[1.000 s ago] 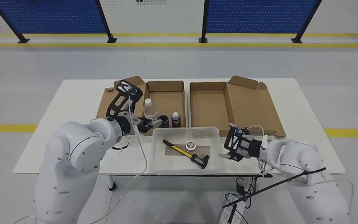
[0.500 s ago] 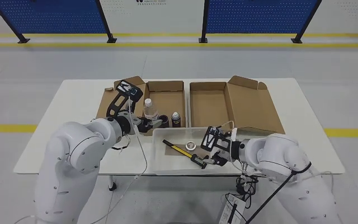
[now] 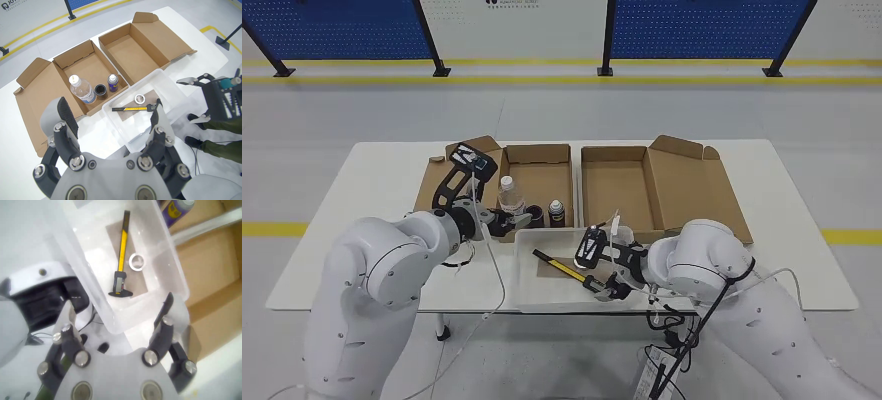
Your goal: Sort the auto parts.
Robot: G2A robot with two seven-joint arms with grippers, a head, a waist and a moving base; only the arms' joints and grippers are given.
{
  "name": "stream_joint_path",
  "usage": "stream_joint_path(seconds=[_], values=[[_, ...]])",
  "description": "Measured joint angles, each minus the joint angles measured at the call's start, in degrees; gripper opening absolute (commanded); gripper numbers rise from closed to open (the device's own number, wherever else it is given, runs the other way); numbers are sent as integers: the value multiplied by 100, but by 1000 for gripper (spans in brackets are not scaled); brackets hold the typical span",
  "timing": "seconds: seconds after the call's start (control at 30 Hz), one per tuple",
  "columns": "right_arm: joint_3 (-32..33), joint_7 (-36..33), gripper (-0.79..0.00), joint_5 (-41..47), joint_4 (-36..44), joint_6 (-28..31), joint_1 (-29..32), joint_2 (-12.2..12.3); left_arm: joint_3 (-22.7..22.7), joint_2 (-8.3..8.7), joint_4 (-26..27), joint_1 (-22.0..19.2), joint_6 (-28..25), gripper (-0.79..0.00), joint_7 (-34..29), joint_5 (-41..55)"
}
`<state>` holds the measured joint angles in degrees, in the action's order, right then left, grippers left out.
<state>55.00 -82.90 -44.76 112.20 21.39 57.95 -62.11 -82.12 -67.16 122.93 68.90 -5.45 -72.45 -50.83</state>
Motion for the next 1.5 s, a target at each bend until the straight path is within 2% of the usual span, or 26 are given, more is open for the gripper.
stream_joint_path(seconds=[0.37, 0.57, 0.63, 0.77, 1.0, 1.2, 1.5], values=[[1, -1, 0, -2, 1, -2, 1, 0, -14, 0, -8, 11, 36, 0, 42, -34], [-81, 286, 0, -46, -123, 33, 5, -7, 25, 2, 67, 114, 526, 0, 728, -693], [-218, 143, 0, -75, -249, -120, -115, -34, -10, 1, 70, 107, 758, 0, 864, -893], [-697, -501, 0, 19, -553, -831, -560, -169, -119, 11, 86, 74, 1080, 0, 978, -1279], [-1816, -510, 0, 139, -1332, -1567, -1513, -430, -165, 37, 161, 169, 1138, 0, 1083, -1977], [-2566, -510, 0, 301, -1912, -1948, -2064, -594, -235, 31, 170, 181, 1270, 0, 1093, -2016], [-2754, -503, 0, 334, -2073, -2219, -2234, -688, -233, 31, 170, 172, 1254, 0, 1066, -2033]])
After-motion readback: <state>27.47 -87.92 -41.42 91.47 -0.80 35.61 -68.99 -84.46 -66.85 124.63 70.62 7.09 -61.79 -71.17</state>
